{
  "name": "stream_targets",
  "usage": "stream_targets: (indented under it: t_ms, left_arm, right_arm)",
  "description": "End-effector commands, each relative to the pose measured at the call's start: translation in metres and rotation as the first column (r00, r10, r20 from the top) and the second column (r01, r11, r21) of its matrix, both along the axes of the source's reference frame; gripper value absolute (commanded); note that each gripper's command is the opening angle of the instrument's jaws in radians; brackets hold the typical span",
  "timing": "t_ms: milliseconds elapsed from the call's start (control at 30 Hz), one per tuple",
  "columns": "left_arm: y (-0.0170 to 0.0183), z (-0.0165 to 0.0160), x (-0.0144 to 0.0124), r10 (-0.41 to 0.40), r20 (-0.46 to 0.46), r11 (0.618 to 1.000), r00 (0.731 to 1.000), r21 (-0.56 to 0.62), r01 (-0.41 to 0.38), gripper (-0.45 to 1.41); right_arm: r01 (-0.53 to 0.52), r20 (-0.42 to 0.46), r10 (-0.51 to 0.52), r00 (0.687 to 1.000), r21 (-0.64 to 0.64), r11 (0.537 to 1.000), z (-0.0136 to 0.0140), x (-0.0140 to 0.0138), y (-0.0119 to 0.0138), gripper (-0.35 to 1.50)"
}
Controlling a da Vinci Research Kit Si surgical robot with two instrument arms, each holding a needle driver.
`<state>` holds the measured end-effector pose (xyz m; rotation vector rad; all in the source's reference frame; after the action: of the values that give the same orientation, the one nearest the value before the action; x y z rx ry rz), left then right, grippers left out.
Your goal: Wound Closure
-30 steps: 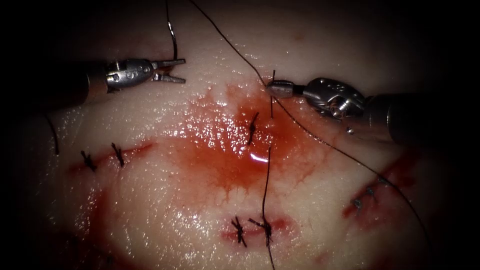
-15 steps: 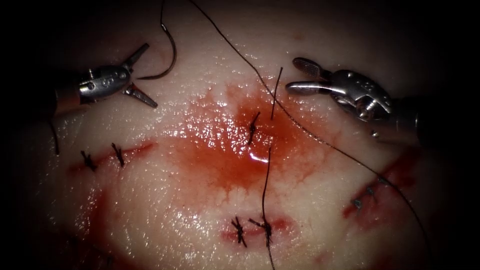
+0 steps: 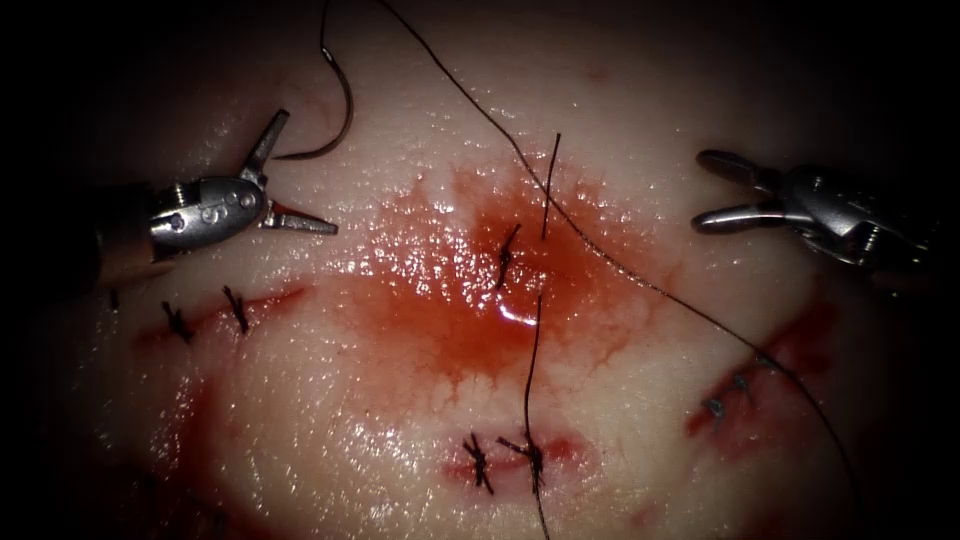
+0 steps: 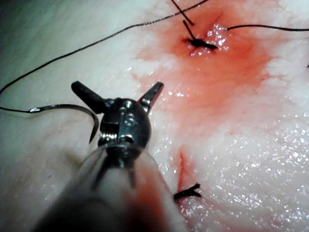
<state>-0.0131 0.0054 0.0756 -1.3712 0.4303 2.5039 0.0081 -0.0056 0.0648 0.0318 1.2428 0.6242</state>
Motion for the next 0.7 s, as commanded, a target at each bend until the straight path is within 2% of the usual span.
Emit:
stream_targets:
  t_ms: [33,133,200,300,367,533,700]
  left_arm:
    - [-0.0002,0.0002,-0.0009,0.007,0.008,1.0,1.0,-0.012,-0.007,1.25]
    - [-0.0016,-0.0014,-0.0023,0.004,0.032,0.999,0.999,-0.053,-0.002,1.23]
    - [-0.0027,-0.0021,-0.0033,0.029,0.04,0.995,0.999,-0.093,-0.025,1.2]
    - [-0.0051,-0.0027,-0.0056,0.099,0.053,0.981,0.994,-0.173,-0.089,1.15]
    - [-0.007,-0.0026,-0.0073,0.173,0.052,0.962,0.984,-0.223,-0.157,1.01]
    - [-0.0115,-0.0012,-0.0115,0.327,0.083,0.925,0.941,-0.235,-0.3,0.98]
    - [-0.0153,0.0009,-0.0145,0.446,0.003,0.871,0.895,-0.234,-0.433,1.01]
  right_arm:
    - [0.008,0.005,-0.008,1.0,-0.002,1.0,0.0003,0.001,-0.0001,1.48]
    - [0.016,0.02,-0.016,1.0,0.002,1.0,0.0003,0.0015,-0.0003,1.48]
    - [0.023,0.015,-0.023,1.0,0.001,1.0,0.0005,0.0016,-0.0004,1.48]
    - [0.036,0.002,-0.036,0.999,-0.006,0.999,0.0008,0.0016,-0.0008,1.45]
    - [0.043,-0.001,-0.043,0.999,-0.008,0.999,0.001,0.0017,-0.001,1.43]
    - [0.044,-0.003,-0.044,0.999,-0.022,0.999,0.0011,0.0017,-0.001,1.4]
    - [0.043,-0.003,-0.043,0.999,-0.022,0.999,0.0011,0.0018,-0.001,1.4]
